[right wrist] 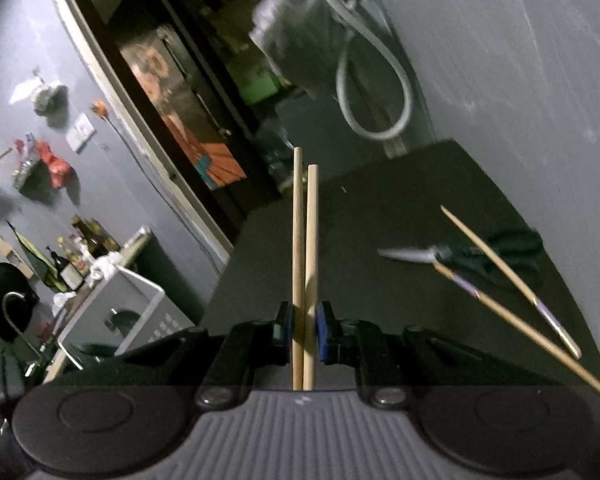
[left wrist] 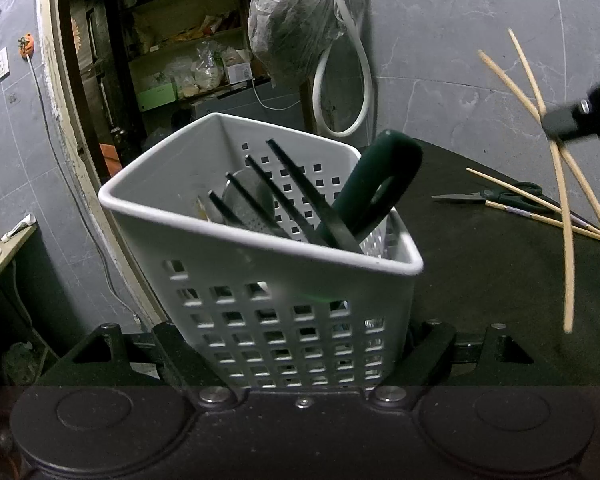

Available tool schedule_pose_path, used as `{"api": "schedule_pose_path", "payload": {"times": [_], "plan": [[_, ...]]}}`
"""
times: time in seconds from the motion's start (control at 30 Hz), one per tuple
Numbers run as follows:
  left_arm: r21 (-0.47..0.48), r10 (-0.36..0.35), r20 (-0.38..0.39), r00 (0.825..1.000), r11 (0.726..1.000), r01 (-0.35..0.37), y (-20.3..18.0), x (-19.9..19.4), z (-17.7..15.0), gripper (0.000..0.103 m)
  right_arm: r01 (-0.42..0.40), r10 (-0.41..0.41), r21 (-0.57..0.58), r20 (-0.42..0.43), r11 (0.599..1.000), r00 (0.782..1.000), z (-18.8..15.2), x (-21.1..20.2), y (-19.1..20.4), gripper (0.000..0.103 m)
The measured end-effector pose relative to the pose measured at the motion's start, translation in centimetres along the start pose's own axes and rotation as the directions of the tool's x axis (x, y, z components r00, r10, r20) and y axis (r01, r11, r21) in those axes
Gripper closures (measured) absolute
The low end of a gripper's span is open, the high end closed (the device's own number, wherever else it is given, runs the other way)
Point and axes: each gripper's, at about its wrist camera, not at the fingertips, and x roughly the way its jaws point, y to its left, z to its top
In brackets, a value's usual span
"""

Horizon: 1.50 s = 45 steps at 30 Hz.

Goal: Organize utensils
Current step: 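Lower the chopsticks into the white caddy and open the right tool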

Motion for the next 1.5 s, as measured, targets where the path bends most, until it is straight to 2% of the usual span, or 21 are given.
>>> {"api": "schedule_pose_path", "payload": {"times": [0.3, 0.63, 0.73, 0.9, 1.1, 1.5], "plan": [[-0.001, -0.001, -0.001, 1.0, 1.0, 0.001, -0.1, 0.1, 0.0, 0.02, -0.106, 0.111, -0.062, 0.099, 0.993, 0.989, 3.4, -0.4, 3.5, 0.089], [-0.001, -0.001, 0.0, 1.0, 1.0, 0.001, -0.1, 0.1, 0.0, 0.02, -0.248, 0.273, -0.145, 0.191, 0.958, 0.943, 7.3, 1.5, 8.7, 0.089], [-0.002, -0.002, -0.001, 1.0, 1.0, 0.002, -0.1, 0.1, 0.0, 0.02, -0.285, 0.316, -0.167, 0.202, 0.944, 0.927, 8.1, 2.7, 10.1, 0.089], [-0.006, -0.003, 0.0, 1.0, 1.0, 0.003, -0.2, 0.2, -0.1, 0.02, -0.313, 0.354, -0.214, 0.191, 0.925, 0.916, 8.1, 4.9, 12.4, 0.089], [-0.014, -0.005, 0.0, 1.0, 1.0, 0.005, -0.1, 0.4, -0.2, 0.02, -0.306, 0.356, -0.243, 0.198, 0.921, 0.913, 6.9, 6.7, 14.1, 0.089], [-0.015, -0.009, 0.001, 1.0, 1.0, 0.009, 0.2, 0.3, -0.2, 0.019, -0.251, 0.307, -0.263, 0.199, 0.932, 0.931, 3.9, 8.8, 14.8, 0.089]]}}
